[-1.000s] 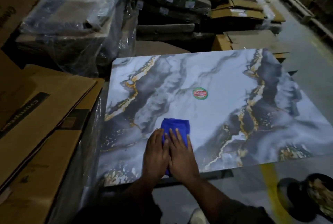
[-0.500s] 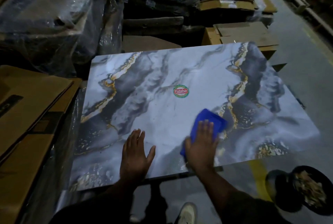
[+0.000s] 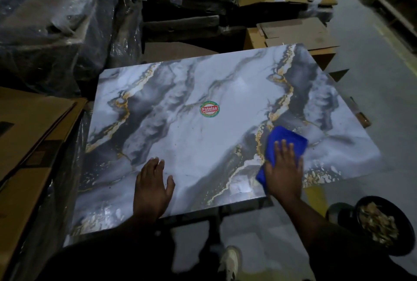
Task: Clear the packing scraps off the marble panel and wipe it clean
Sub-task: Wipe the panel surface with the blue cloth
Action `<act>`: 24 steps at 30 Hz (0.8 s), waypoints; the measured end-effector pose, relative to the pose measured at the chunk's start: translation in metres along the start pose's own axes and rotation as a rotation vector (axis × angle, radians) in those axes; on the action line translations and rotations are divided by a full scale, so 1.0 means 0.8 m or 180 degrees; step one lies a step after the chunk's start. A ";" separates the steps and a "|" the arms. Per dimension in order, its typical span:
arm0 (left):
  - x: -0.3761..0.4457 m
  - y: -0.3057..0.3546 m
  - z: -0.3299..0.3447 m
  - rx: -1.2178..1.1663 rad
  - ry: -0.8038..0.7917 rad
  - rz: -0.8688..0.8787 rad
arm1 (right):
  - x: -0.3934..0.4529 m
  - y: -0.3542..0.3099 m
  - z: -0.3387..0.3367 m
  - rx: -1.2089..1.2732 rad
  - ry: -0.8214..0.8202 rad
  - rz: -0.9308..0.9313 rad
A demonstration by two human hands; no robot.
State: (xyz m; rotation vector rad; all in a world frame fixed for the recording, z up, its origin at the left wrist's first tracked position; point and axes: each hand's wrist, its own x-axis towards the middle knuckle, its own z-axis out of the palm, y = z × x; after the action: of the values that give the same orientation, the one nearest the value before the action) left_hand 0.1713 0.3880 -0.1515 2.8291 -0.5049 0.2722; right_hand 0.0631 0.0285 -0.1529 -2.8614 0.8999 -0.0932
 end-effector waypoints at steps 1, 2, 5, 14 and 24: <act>0.004 0.005 -0.003 0.0072 -0.0052 -0.0073 | 0.003 0.000 -0.001 0.0016 0.0029 0.0301; 0.011 0.013 -0.005 0.0130 -0.0096 -0.0213 | 0.005 -0.008 -0.001 0.0058 0.0027 0.0564; 0.031 0.047 -0.008 0.0033 -0.0116 -0.0650 | -0.013 -0.071 0.005 0.0225 0.0157 0.0443; 0.060 0.188 0.047 -0.0657 -0.0402 0.0848 | -0.029 -0.035 -0.003 0.0105 -0.0222 -0.1535; 0.068 0.257 0.061 -0.0576 -0.0924 0.1627 | 0.024 0.029 -0.014 0.0147 0.0282 0.1462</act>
State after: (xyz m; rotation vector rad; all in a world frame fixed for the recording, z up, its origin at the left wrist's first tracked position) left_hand 0.1535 0.1707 -0.1411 2.5290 -1.2471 -0.0948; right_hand 0.0644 -0.0027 -0.1451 -2.5482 1.5209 -0.1870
